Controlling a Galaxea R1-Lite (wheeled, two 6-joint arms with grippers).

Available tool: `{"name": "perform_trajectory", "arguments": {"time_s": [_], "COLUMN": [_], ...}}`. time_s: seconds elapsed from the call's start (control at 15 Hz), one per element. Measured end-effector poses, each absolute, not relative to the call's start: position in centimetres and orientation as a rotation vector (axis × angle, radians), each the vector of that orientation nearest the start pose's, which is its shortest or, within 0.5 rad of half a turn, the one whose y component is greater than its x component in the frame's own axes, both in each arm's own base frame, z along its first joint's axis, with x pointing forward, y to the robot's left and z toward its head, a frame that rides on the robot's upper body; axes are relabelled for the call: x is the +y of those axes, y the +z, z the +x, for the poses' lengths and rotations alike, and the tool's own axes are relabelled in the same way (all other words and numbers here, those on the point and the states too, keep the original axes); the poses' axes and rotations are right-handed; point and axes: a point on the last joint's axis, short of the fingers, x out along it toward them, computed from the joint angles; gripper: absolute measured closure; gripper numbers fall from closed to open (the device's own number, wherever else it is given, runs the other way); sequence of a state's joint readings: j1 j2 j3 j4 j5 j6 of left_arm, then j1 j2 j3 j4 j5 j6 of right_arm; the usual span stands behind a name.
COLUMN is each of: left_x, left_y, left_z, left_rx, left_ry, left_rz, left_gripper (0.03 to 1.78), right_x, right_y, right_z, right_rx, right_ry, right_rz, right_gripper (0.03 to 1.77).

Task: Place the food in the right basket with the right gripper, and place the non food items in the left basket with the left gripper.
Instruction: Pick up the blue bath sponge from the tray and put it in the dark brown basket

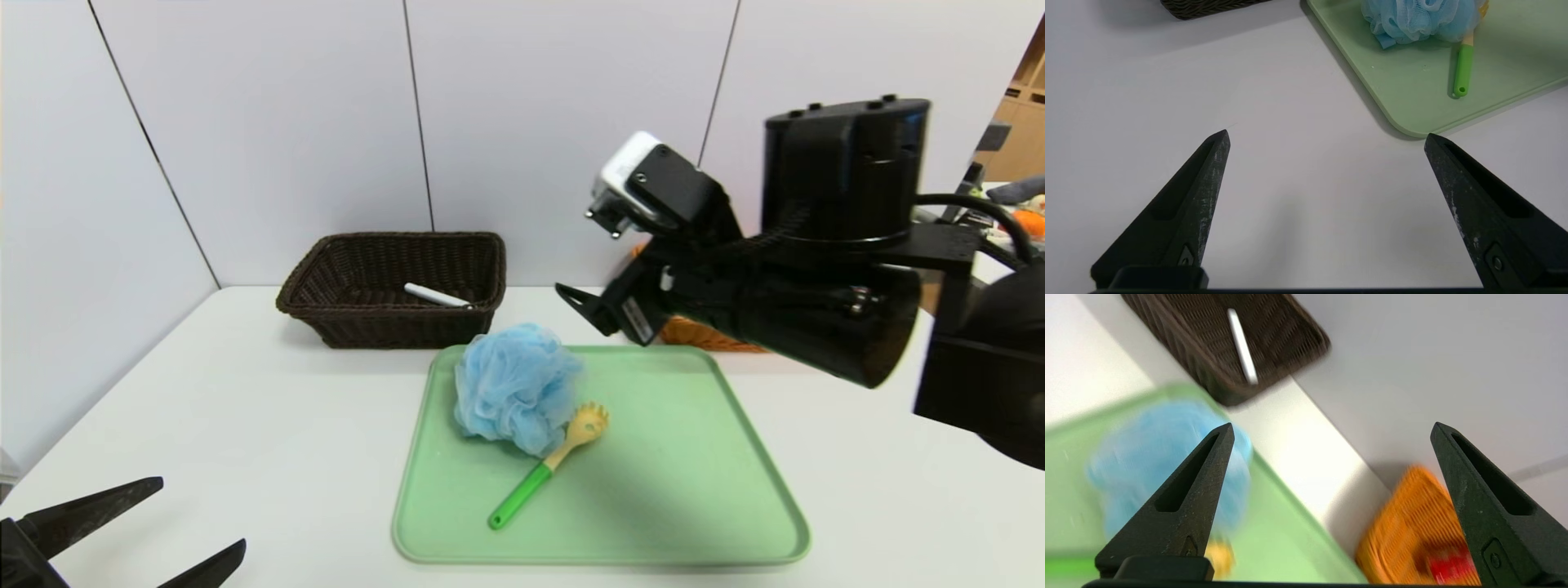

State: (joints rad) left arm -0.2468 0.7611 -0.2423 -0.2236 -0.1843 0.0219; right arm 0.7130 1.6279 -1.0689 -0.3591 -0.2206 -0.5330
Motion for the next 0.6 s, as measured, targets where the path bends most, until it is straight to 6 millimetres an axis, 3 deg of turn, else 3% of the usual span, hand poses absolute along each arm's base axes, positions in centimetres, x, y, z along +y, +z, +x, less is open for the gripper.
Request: {"name": "perform_trajectory", "arguments": {"time_s": [0.27,0.6], "left_x": [-2.1,-2.1], "left_y": [15.8,15.9], "left_z": [6.7,6.7], "left_rx": [0.286,0.284], "left_ry": [-0.431,-0.427], "left_rz": [0.030,0.031], "left_gripper": [0.12,0.12], "right_x": [12.8,8.8], "right_y": [23.9,22.7], "right_z": [21.5,20.0], "right_rx": [0.129,0.206], "right_ry": [0.375,0.207], "right_rz": [-0.580,-0.453], "right_gripper": [0.12,0.11]}}
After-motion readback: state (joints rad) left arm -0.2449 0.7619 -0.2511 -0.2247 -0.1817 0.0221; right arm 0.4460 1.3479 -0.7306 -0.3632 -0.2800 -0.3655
